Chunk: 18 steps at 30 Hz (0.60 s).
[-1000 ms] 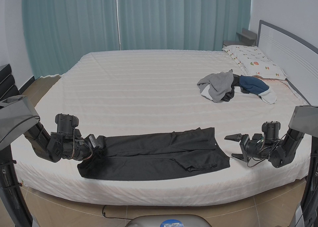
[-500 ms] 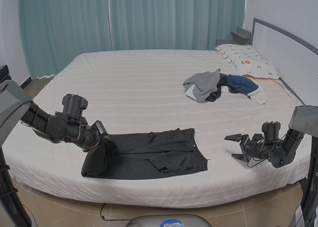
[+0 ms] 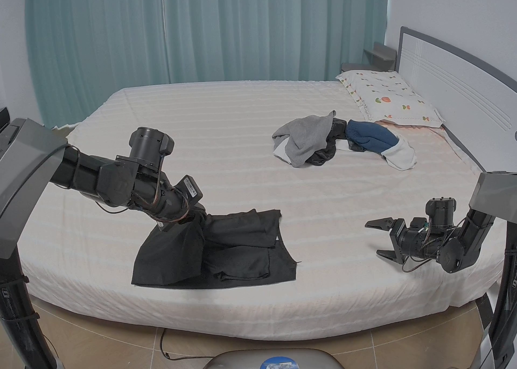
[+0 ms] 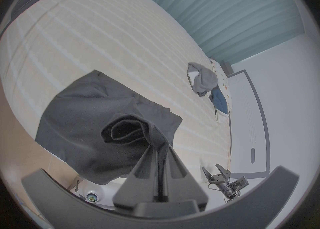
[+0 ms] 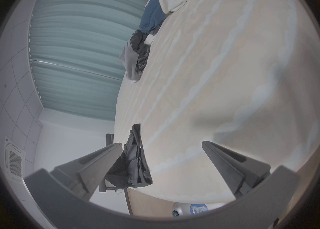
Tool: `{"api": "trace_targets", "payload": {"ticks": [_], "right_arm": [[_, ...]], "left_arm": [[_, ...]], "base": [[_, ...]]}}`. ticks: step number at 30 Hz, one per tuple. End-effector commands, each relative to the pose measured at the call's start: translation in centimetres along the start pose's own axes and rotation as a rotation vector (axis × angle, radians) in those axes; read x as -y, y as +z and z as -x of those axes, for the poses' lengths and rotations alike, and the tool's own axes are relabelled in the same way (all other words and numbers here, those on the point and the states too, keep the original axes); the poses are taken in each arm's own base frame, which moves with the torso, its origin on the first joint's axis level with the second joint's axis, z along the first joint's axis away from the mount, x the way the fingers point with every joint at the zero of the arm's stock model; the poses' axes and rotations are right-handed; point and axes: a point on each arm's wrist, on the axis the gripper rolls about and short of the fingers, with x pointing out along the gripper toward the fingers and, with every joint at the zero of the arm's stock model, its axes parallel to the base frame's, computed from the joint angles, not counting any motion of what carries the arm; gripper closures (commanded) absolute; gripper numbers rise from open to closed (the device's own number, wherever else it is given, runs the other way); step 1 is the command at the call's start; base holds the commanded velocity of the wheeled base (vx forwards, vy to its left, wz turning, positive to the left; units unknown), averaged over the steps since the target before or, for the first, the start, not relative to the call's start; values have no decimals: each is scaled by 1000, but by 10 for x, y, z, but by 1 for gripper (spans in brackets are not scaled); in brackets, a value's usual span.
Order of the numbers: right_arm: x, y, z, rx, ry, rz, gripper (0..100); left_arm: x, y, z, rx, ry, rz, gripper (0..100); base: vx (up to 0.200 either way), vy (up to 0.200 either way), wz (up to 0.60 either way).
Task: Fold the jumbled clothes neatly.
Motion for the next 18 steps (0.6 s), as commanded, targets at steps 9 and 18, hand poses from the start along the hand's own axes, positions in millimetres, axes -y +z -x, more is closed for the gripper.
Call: {"api": "trace_targets", "payload": {"ticks": [9,18], "right_arm": [[0,0,0,0,-1,0,0],[0,0,0,1,-2,0,0]], "left_arm": [[22,-3,-42,-47,-5,11,100],[20,-5,-73,-5,47,5,0]], "base": [[0,-89,0],[0,0,0]]}}
